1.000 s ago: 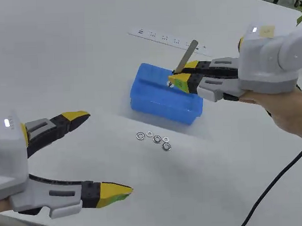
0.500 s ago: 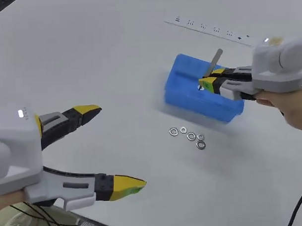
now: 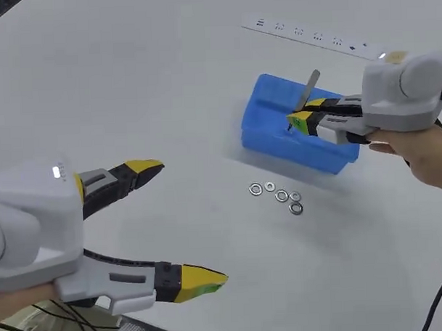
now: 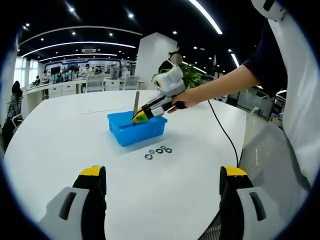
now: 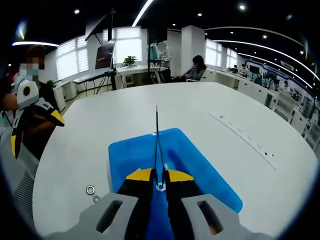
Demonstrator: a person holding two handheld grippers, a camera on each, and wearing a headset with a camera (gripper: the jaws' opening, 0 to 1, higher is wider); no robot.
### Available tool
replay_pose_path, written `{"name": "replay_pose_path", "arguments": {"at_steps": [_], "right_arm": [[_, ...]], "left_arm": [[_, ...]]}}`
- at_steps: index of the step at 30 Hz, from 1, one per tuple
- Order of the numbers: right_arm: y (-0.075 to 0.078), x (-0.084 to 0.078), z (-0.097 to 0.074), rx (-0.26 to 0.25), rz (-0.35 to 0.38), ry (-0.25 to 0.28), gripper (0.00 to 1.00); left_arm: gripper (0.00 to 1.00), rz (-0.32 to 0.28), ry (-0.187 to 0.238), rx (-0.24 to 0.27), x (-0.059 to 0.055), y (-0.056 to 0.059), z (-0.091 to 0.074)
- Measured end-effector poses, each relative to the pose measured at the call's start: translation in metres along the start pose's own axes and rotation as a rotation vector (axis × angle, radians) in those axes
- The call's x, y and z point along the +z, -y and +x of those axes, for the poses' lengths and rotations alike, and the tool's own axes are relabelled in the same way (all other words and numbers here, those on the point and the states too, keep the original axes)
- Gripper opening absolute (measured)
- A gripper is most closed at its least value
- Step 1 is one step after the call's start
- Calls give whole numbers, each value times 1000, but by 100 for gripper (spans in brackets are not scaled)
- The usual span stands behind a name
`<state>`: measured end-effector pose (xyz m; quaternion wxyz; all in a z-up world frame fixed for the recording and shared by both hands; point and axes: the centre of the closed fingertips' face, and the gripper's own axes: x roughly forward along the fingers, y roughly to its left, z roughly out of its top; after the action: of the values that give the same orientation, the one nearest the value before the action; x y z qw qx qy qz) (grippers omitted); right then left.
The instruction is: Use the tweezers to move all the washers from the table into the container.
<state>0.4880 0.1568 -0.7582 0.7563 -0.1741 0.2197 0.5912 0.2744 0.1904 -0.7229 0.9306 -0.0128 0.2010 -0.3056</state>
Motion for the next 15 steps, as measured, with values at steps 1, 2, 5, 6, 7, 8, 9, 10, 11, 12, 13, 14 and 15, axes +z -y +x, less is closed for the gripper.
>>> {"name": "replay_pose_path", "arguments": {"at_steps": [1,2,5,6,7,8,9,10,11,12,13,14,15], "right_arm": [[0,0,-1,-3,-4,1,10],[1,1,-1,-8,-13,0,10],[1,3,-4,-10,-20,0,8],[1,4,-5,-11,-24,0,8],[1,5,-5,-14,-35,-1,8],[0,6,-5,-11,-37,-2,8],[-2,6,-6,-6,-42,-6,8],[-3,6,-6,-4,-51,-10,8],[-4,6,-6,-3,-57,-17,8],[-5,6,-6,-2,-61,-22,8],[-5,6,-6,0,-65,-26,8],[-7,7,-7,3,-75,-30,8],[-8,9,-8,6,-82,-30,8]], "left_arm": [[100,-1,0,1,0,0,0],[100,0,1,4,1,-1,-1],[100,-8,17,9,7,-4,-1],[100,-11,22,9,8,-6,-1],[100,-12,29,11,11,-9,1],[100,-12,35,12,13,-12,2],[100,-18,50,11,18,-16,6],[100,-24,64,12,22,-19,9],[100,-26,75,16,27,-24,14],[100,-23,77,17,29,-28,17],[99,-18,82,15,33,-31,20],[99,-10,95,7,40,-35,25],[99,-3,104,-1,46,-37,29]]}}
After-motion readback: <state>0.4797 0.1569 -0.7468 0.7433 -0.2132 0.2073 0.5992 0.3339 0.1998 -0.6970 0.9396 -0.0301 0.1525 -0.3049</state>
